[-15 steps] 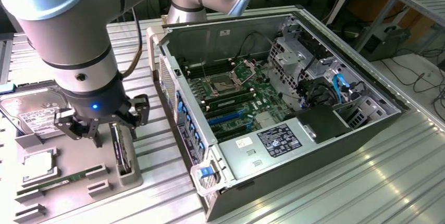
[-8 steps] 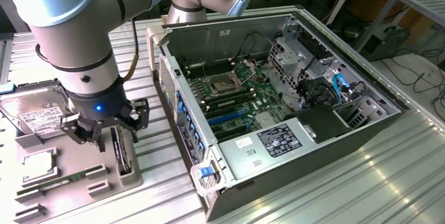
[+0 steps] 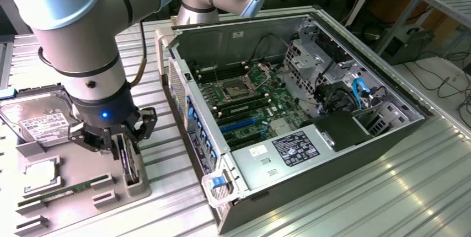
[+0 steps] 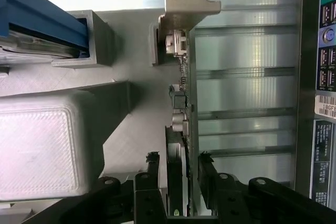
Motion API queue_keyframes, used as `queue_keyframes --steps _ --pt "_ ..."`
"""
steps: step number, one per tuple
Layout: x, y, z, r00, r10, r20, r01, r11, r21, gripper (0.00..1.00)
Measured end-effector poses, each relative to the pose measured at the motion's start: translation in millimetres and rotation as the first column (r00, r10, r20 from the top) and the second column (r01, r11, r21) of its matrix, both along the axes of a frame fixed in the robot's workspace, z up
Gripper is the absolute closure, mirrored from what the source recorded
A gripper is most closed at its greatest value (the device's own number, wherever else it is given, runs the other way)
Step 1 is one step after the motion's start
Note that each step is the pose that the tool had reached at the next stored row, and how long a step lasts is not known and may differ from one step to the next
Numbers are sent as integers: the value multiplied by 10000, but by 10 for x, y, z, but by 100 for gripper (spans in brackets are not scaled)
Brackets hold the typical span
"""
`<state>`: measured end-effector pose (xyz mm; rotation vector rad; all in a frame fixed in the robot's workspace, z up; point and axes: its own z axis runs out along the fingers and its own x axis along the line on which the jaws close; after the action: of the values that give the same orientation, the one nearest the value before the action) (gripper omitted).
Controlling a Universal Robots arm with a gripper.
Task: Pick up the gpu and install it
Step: 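Pick up the gpu and move the gpu toward the slot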
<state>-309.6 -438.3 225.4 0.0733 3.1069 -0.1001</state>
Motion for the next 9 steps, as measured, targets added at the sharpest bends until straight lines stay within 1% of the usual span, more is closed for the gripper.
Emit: queue_keyframes --steps 5,9 --pt "0 28 -4 10000 -1 0 1 10000 -8 58" --pt "0 28 -6 10000 1 -2 -1 10000 -10 58"
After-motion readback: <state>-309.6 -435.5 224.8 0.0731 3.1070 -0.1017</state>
